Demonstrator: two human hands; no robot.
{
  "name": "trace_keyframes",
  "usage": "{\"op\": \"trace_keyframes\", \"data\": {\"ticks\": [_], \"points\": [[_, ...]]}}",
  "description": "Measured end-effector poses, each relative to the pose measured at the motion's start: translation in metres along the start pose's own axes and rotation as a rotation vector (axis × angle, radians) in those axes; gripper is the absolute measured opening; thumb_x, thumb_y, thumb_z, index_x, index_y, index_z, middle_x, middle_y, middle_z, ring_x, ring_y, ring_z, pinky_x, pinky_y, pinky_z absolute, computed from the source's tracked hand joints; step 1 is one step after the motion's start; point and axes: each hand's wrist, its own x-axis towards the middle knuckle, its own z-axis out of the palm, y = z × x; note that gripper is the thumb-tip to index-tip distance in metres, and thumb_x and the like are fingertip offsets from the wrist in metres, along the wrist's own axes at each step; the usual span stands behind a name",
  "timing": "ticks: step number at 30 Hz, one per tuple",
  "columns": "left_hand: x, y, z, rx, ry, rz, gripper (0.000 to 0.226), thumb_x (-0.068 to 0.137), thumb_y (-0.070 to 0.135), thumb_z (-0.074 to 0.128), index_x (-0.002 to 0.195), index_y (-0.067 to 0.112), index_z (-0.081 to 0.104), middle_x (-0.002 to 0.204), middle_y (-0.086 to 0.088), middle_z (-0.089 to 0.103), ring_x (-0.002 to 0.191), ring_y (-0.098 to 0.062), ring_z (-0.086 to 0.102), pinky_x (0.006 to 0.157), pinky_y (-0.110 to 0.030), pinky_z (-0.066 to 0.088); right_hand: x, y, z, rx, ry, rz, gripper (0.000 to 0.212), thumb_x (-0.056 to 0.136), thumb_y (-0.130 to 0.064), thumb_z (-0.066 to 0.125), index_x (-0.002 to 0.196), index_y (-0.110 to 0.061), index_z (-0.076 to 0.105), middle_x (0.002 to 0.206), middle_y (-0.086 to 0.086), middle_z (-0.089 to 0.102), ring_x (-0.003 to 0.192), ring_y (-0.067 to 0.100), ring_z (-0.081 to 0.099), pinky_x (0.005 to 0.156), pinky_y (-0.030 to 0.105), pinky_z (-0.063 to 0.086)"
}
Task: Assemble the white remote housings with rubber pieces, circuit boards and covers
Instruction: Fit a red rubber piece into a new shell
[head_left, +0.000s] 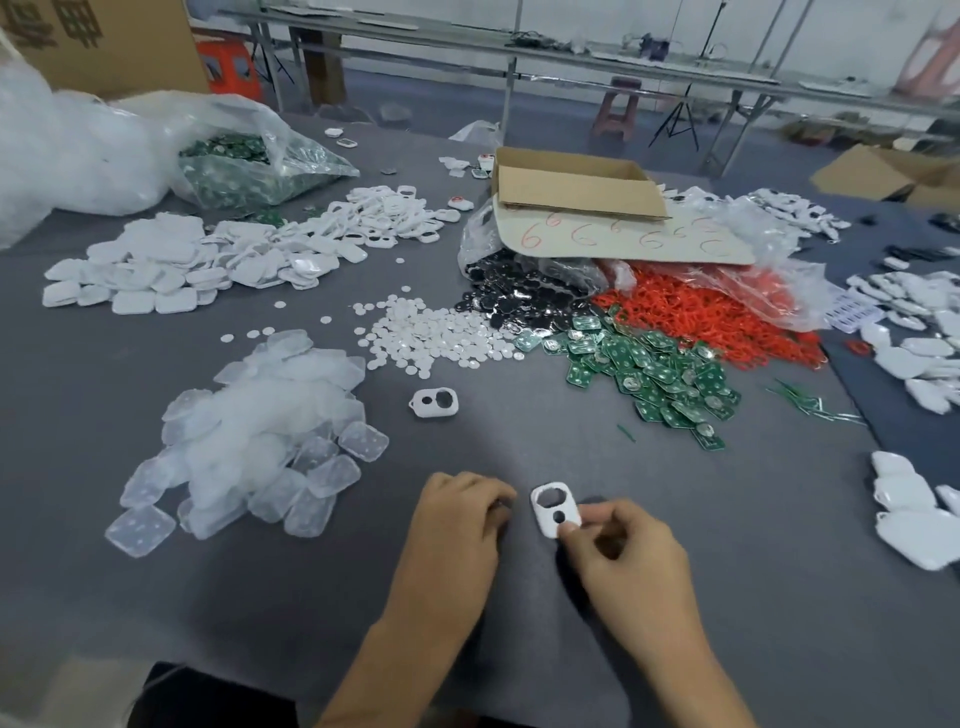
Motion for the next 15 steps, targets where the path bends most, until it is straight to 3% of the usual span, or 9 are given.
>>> {"op": "trace_keyframes", "data": {"ticks": [2,6,10,13,15], "points": [[0.004,-0.003,-0.002,0.027,0.051,-0.040,0.023,0.092,0.003,0.066,0.103,0.020,0.076,0.101,0.010,0.070,0.097,-0.010,0.048,0.085,-0.008,0.031,-0.001,-0.005,0.003,-0.096,-0.042,-0.050,0.016,0.079,-0.039,0.078,0.076,-0.030,0.065,0.070,-0.023,0.067,0.067,-0.005,0.061,0.057,0.013,0.042],[0.010,0.000,-0.002,0.018,0.134,-0.093,0.028,0.093,0.008,0.069,0.118,0.021,0.073,0.114,0.010,0.069,0.108,-0.007,0.045,0.091,-0.005,0.027,0.006,-0.008,0.003,-0.122,-0.056,-0.109,0.018,0.081,-0.046,0.076,0.085,-0.035,0.063,0.075,-0.011,0.065,0.072,-0.001,0.060,0.062,0.012,0.043],[0.024,0.032,0.016,-0.115,0.121,0.019,0.026,0.092,0.012,0.071,0.116,0.023,0.073,0.114,0.012,0.066,0.109,-0.008,0.053,0.096,-0.008,0.034,0.027,-0.009,-0.009,-0.017,0.015,-0.132,0.008,0.085,-0.032,0.076,0.090,-0.035,0.070,0.076,-0.011,0.067,0.071,0.002,0.062,0.064,0.012,0.044],[0.052,0.062,0.037,-0.189,0.050,0.100,0.023,0.093,0.007,0.064,0.109,0.020,0.073,0.108,0.007,0.069,0.102,-0.013,0.061,0.094,-0.027,0.046,0.050,-0.013,-0.017,0.028,0.104,-0.167,0.016,0.087,-0.020,0.069,0.081,-0.035,0.069,0.071,-0.016,0.068,0.068,-0.001,0.063,0.060,0.008,0.043],[0.078,0.077,0.052,-0.208,0.005,0.119,0.023,0.095,0.005,0.058,0.110,0.017,0.072,0.106,0.002,0.070,0.097,-0.015,0.063,0.091,-0.029,0.048,0.073,-0.014,-0.023,0.019,0.163,-0.184,0.021,0.090,-0.015,0.064,0.080,-0.033,0.067,0.071,-0.015,0.069,0.069,-0.004,0.063,0.061,0.007,0.043]]}}
